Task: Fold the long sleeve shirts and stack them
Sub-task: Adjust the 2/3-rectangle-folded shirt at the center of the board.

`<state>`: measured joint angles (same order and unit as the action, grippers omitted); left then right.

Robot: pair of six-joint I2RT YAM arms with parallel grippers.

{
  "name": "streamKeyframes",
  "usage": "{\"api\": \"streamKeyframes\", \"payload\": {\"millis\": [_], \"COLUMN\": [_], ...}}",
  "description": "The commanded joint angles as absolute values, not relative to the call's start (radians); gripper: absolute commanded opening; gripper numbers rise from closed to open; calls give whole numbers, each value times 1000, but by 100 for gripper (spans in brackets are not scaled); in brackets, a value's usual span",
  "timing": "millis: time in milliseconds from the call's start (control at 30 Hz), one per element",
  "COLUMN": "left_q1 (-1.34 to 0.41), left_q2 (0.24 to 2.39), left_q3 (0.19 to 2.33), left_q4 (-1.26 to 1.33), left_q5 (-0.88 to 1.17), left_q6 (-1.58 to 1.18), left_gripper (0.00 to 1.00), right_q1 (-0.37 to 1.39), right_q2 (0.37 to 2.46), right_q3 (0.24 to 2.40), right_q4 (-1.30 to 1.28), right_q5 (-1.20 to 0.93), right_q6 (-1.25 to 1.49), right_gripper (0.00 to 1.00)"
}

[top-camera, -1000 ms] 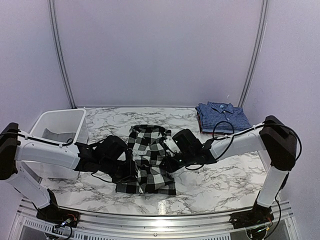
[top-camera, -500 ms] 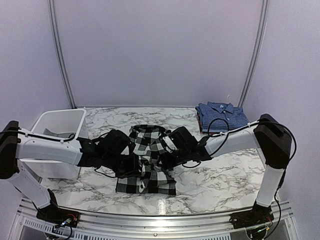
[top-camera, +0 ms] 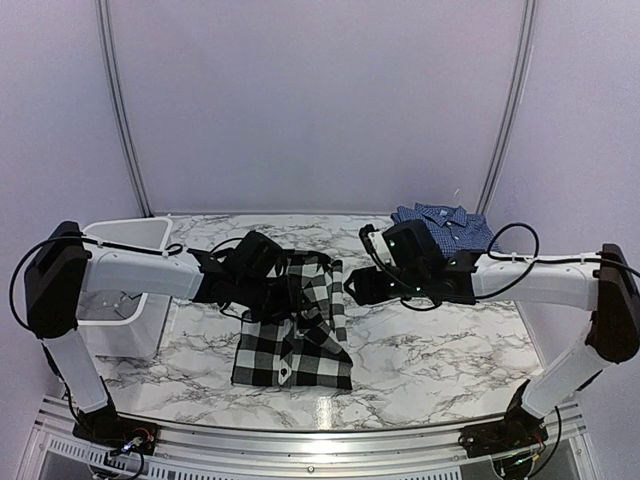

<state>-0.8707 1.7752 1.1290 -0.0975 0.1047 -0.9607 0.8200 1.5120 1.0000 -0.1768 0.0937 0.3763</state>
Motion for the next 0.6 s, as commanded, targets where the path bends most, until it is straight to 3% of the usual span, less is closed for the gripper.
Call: {"api": "streamKeyframes", "payload": {"millis": [0, 100, 233, 567], "left_q1": [-842, -818, -790, -738], "left_q2": [1755, 1720, 1671, 1624], "left_q3": [1164, 1155, 1131, 1102], "left_q4": [-101, -100, -98, -100], "left_q5": [52, 42, 44, 86], "left_q6": [-925, -902, -876, -847], "left_gripper": [69, 86, 93, 94], "right_q1": [861, 937, 1052, 1209], "right_q2": [1432, 1413, 1429, 1524], "right_q3": [934, 941, 974, 1045], "right_q4": [-207, -219, -228, -237], "right_q5": [59, 31, 11, -52], "right_q6": [330, 302, 297, 298], "right_gripper": [66, 66, 58, 41]}}
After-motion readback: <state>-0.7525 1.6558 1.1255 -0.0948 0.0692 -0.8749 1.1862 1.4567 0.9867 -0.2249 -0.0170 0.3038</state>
